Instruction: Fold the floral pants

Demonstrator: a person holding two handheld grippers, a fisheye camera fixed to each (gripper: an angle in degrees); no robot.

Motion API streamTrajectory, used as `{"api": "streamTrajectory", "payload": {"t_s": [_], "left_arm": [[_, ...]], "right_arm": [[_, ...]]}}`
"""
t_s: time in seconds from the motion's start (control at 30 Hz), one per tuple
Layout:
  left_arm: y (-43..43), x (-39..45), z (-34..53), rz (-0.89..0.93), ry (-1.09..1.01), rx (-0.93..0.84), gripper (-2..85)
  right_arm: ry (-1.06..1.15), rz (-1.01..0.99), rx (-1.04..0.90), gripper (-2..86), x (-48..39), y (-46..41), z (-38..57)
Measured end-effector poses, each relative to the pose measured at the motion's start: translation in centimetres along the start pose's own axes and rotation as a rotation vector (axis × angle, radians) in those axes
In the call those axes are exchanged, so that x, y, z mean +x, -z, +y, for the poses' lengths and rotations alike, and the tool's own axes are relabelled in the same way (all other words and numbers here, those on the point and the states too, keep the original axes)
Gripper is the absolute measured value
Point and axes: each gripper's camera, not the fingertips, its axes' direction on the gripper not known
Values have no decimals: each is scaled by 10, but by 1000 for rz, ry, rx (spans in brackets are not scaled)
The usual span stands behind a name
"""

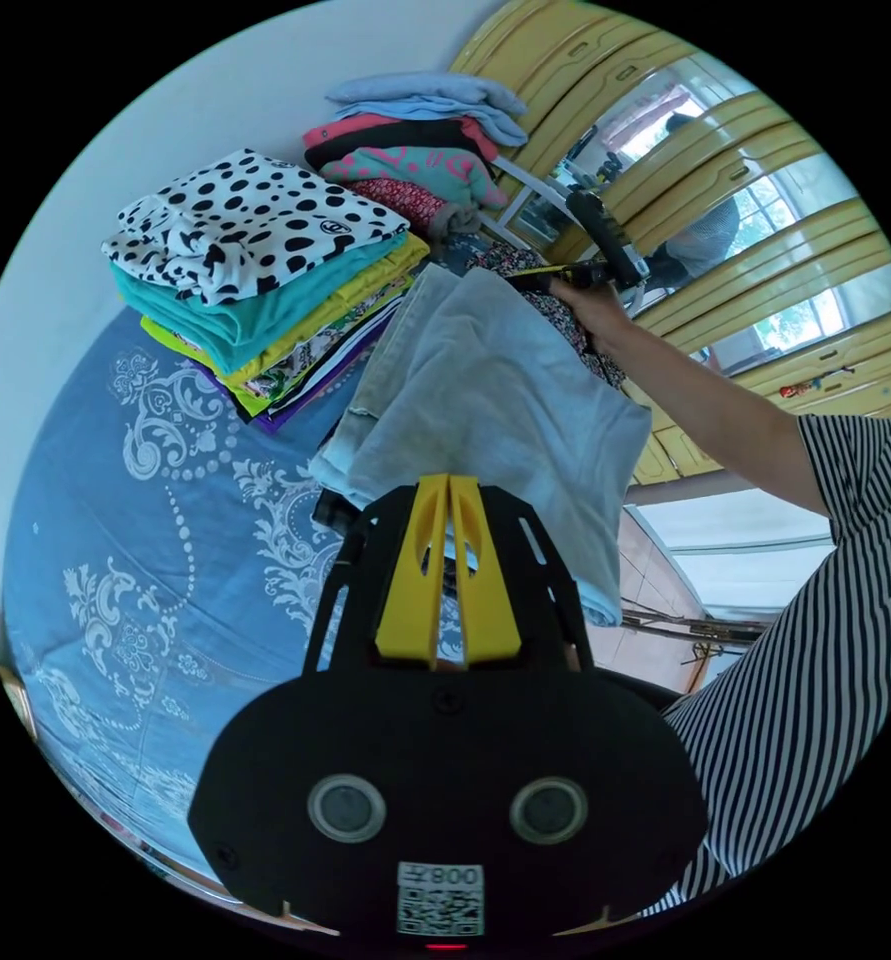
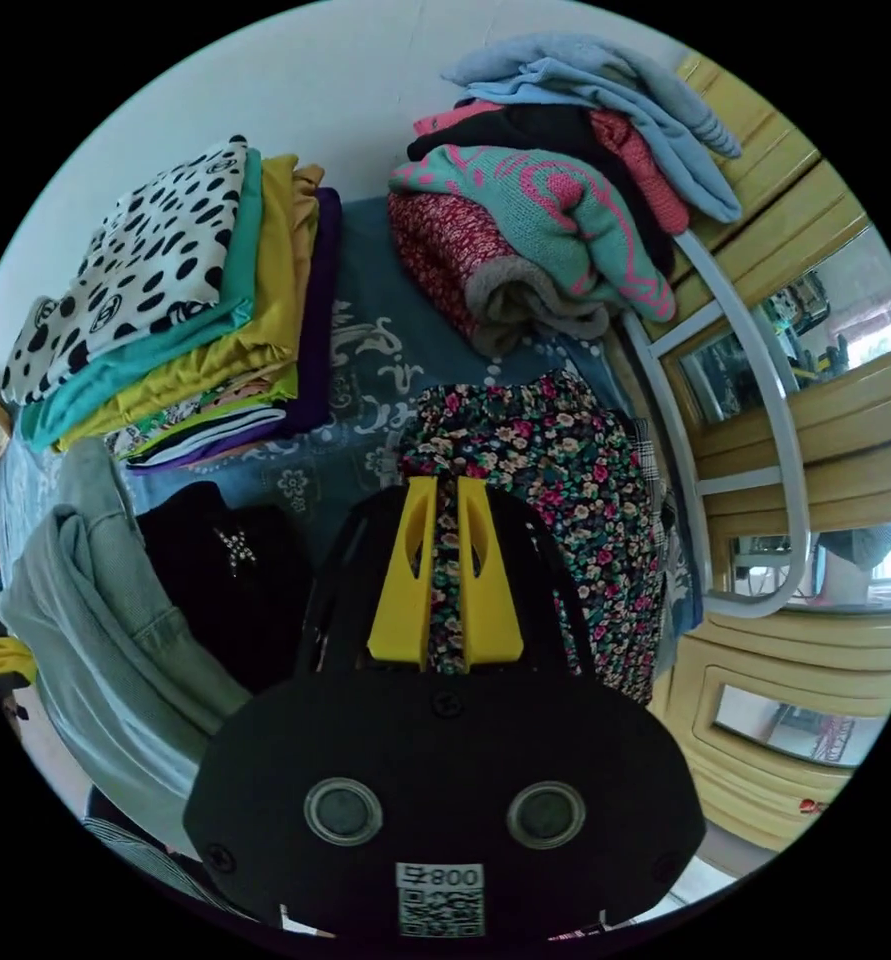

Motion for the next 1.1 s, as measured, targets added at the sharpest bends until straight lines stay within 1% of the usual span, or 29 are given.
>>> {"api": "streamTrajectory", "payload": {"t_s": [0.07, 0.27, 0.33, 0.47, 0.63, 0.77, 0.97, 1.1], "left_arm": [[12, -9, 9, 4, 6, 3, 1], [69, -35, 45, 18, -1, 49, 1], [95, -47, 62, 56, 9, 74, 1], [138, -65, 92, 92, 11, 112, 2], [211, -94, 147, 140, 14, 183, 2], [264, -118, 193, 164, 25, 251, 1], [359, -167, 293, 178, 58, 379, 2], [431, -209, 385, 180, 98, 491, 5]], "right_arm": [[-19, -35, 11, 26, 8, 3, -7], [-176, -254, 163, 18, 74, 64, 4], [-234, -369, 227, 17, 103, 94, 15], [-263, -465, 313, 16, 129, 143, 24], [-249, -690, 530, 14, 144, 233, 12], [-157, -788, 643, 13, 124, 301, -16], [52, -860, 804, 13, 46, 433, -70], [182, -870, 937, 13, -25, 543, -95]]}}
